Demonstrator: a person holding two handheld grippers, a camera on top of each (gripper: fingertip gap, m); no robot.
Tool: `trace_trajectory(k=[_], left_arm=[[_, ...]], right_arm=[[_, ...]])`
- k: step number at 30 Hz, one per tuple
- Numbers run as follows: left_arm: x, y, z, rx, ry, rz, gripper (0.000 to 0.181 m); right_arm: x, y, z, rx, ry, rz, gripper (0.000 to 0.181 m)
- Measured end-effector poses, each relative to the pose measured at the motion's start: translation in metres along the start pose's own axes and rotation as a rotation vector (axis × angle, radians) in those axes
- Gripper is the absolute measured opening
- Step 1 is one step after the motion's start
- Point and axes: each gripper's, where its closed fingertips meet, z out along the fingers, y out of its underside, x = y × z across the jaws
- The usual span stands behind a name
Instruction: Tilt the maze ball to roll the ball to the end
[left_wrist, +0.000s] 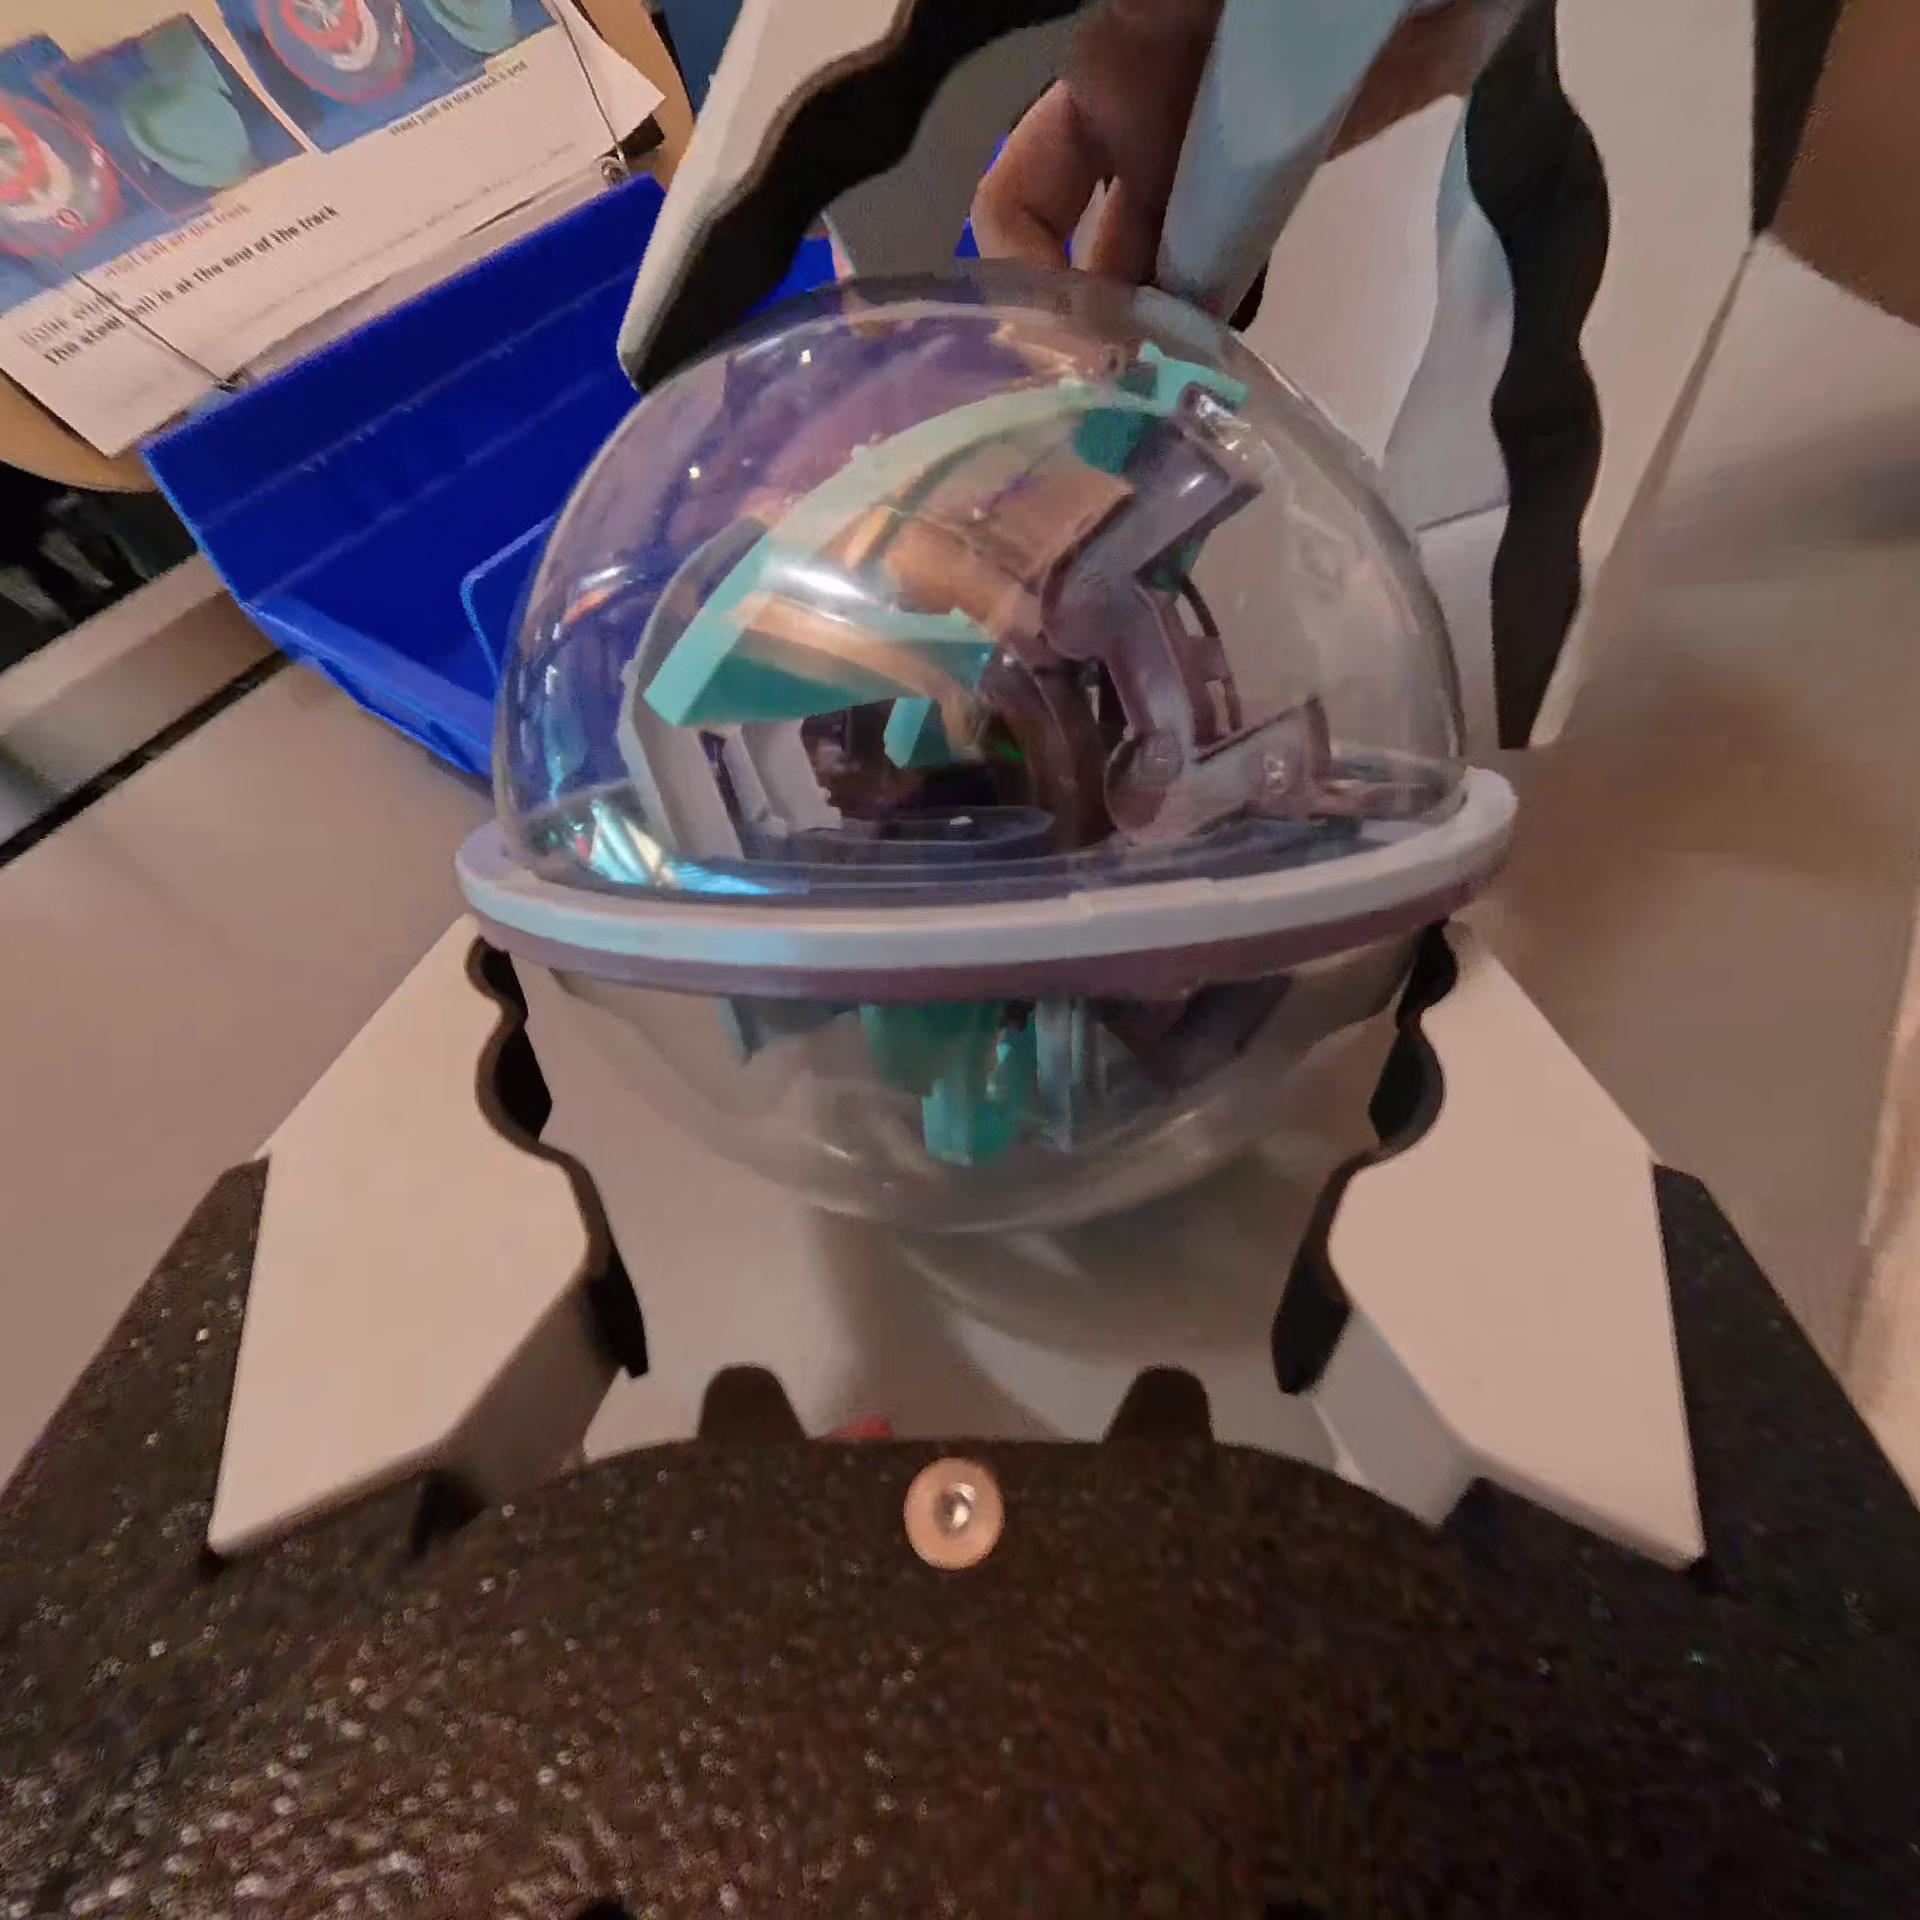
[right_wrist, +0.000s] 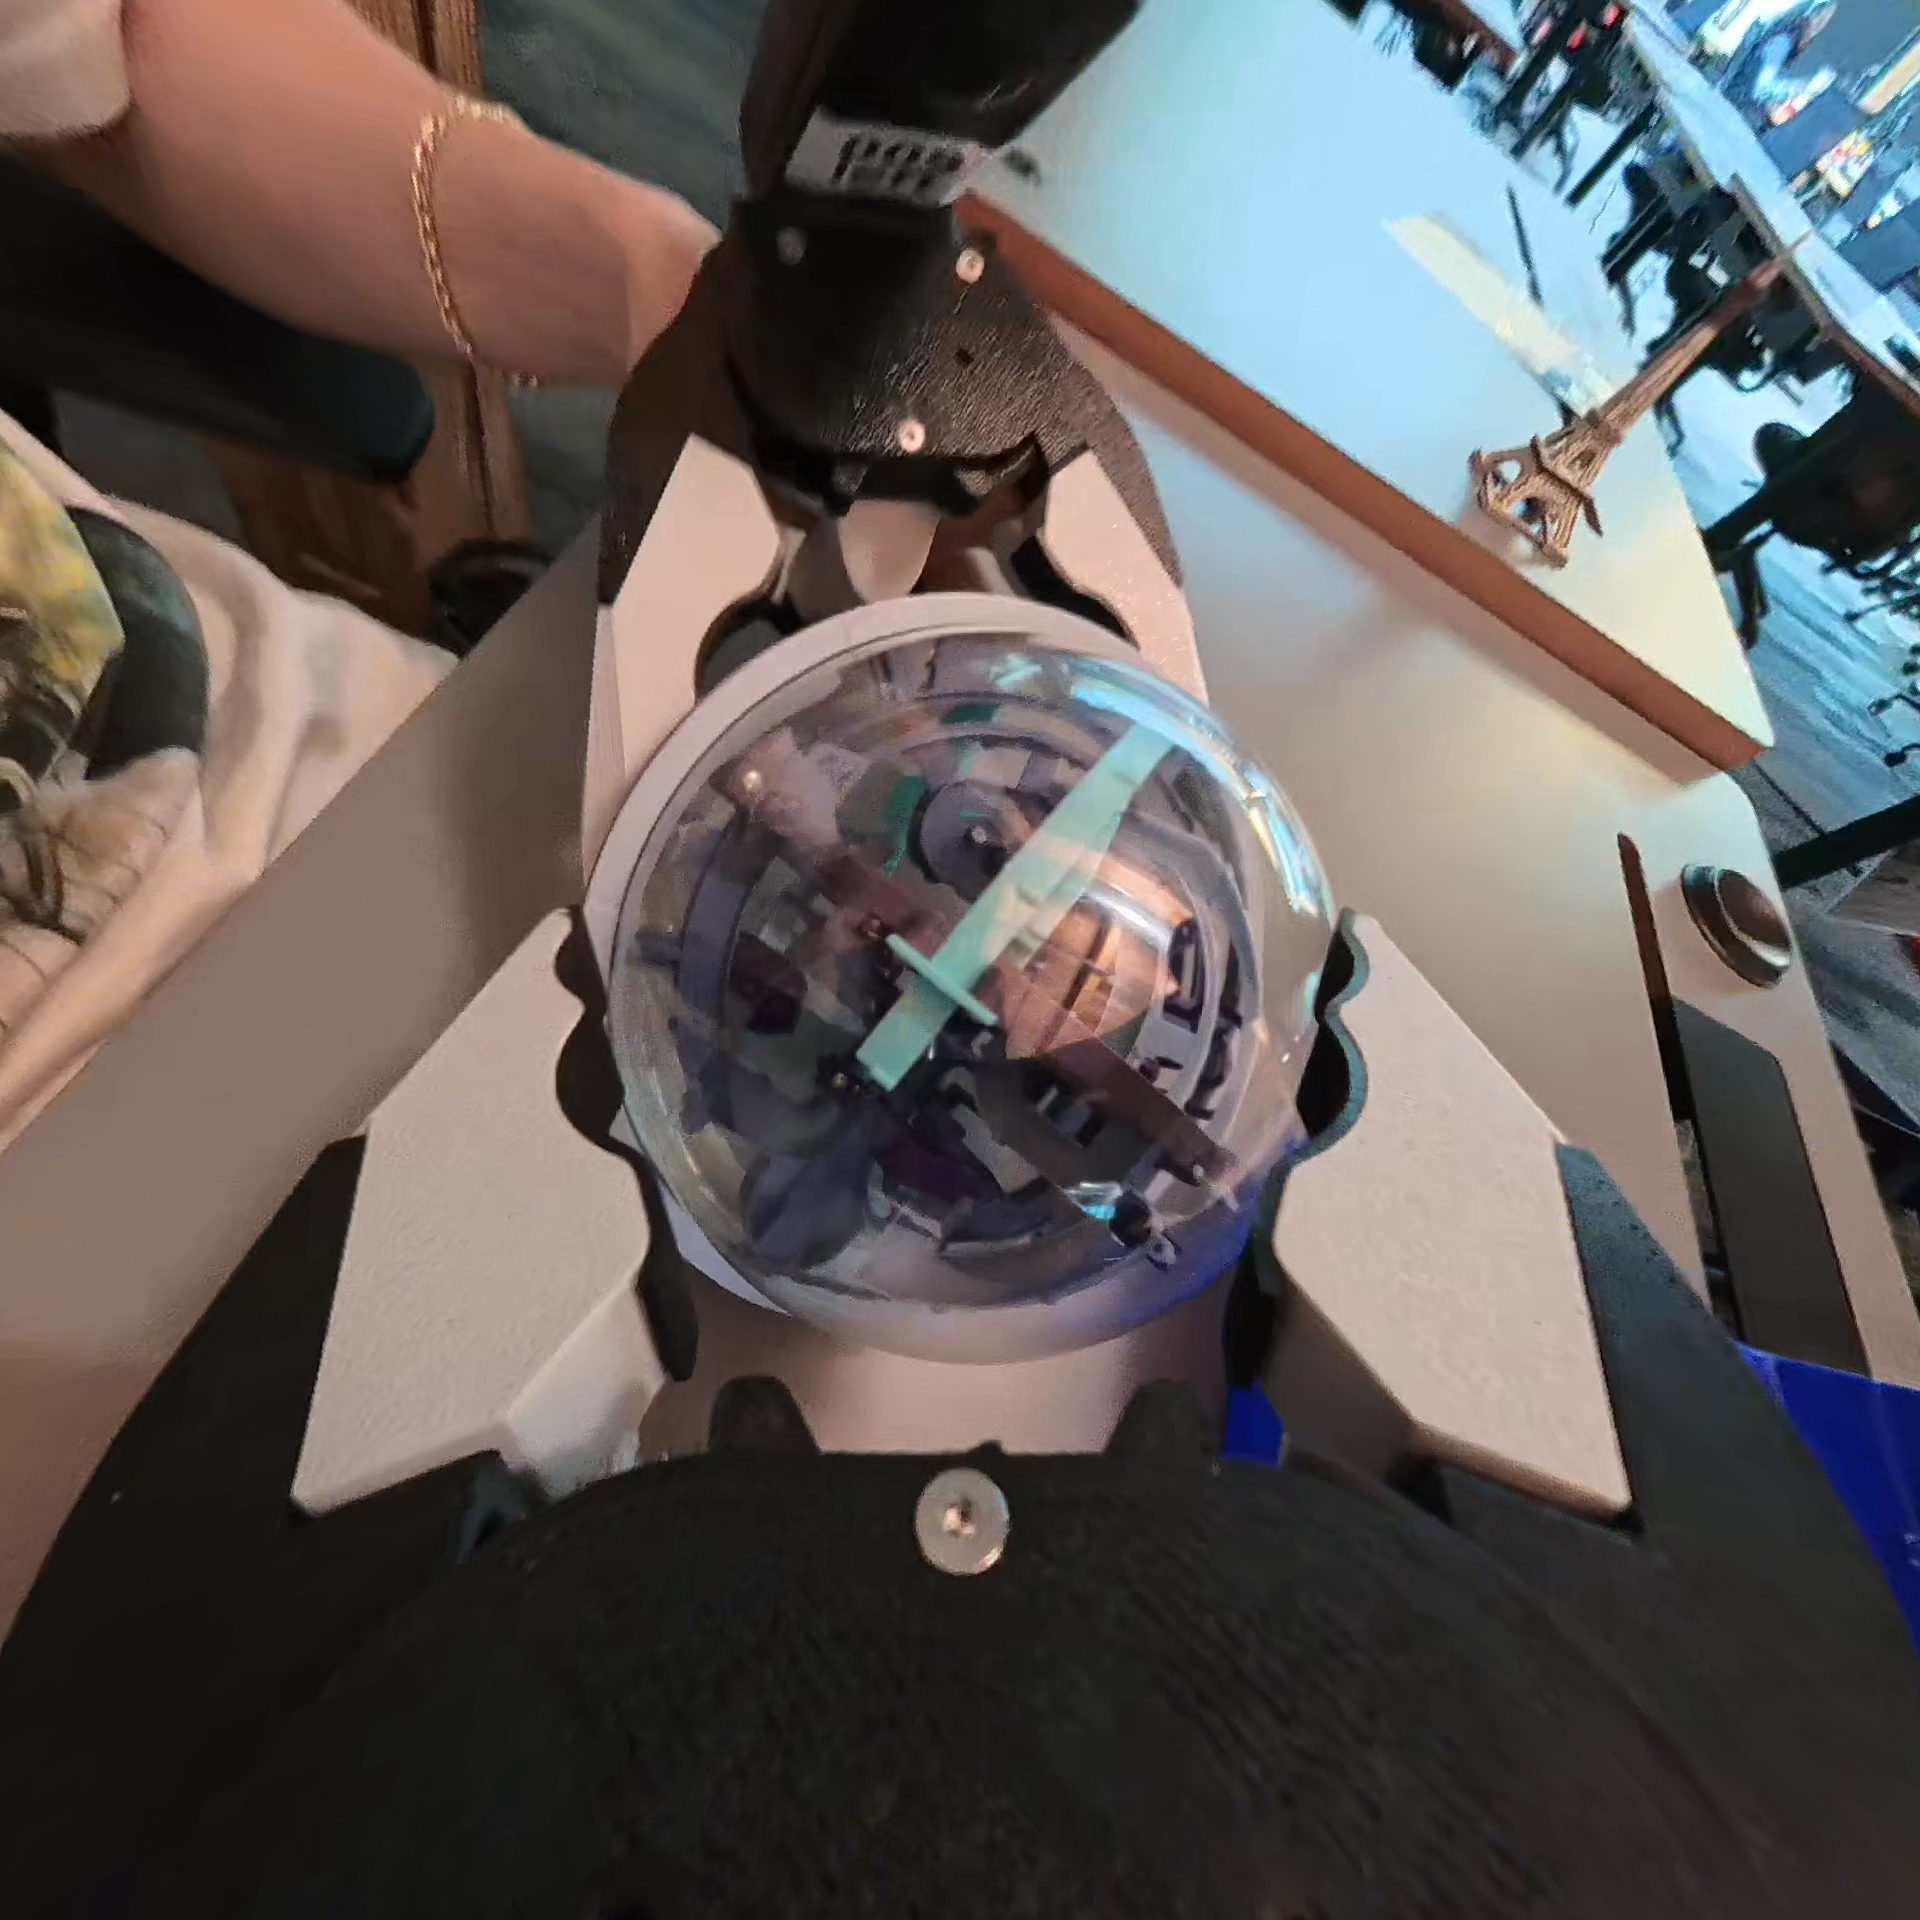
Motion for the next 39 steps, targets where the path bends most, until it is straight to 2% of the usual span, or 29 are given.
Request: trace_trajectory(k=[1, 4, 6, 8, 13, 18, 22, 28, 31, 34, 39], left_arm=[[-0.002, 0.001, -0.001, 0.001, -0.017, 0.003, 0.158], [-0.005, 0.007, 0.002, -0.020, -0.027, -0.147, 0.157], [-0.003, 0.013, 0.002, -0.053, 0.035, -0.268, 0.157], [-0.006, 0.016, -0.001, -0.060, 0.046, -0.300, 0.157], [-0.029, 0.004, -0.012, -0.017, -0.142, -0.071, 0.157], [-0.035, -0.013, -0.018, 0.060, -0.230, 0.117, 0.157], [-0.024, -0.028, -0.018, 0.152, -0.136, 0.218, 0.157], [-0.028, -0.015, -0.019, 0.040, -0.004, 0.135, 0.157], [-0.030, 0.005, -0.018, -0.050, 0.009, 0.080, 0.156], [-0.025, 0.009, -0.016, -0.024, 0.030, 0.036, 0.156], [-0.027, -0.002, -0.014, 0.019, 0.043, -0.031, 0.152]], right_arm=[[0.001, -0.001, 0.002, 0.010, 0.001, -0.006, 0.133], [0.002, 0.011, 0.015, -0.055, 0.021, -0.050, 0.155], [0.006, 0.017, 0.021, -0.097, 0.044, -0.089, 0.158], [0.009, 0.017, 0.025, -0.100, 0.048, -0.080, 0.158], [0.019, 0.025, 0.030, -0.167, 0.072, -0.136, 0.157], [0.024, 0.026, 0.034, -0.161, 0.060, -0.133, 0.158], [0.018, 0.020, 0.038, -0.094, 0.009, -0.098, 0.157], [0.019, 0.009, 0.044, 0.010, 0.026, -0.037, 0.157], [0.020, 0.003, 0.044, 0.089, 0.073, -0.022, 0.158], [0.019, -0.001, 0.040, 0.166, 0.084, 0.013, 0.158], [0.023, 0.005, 0.035, 0.184, 0.057, 0.051, 0.158]])
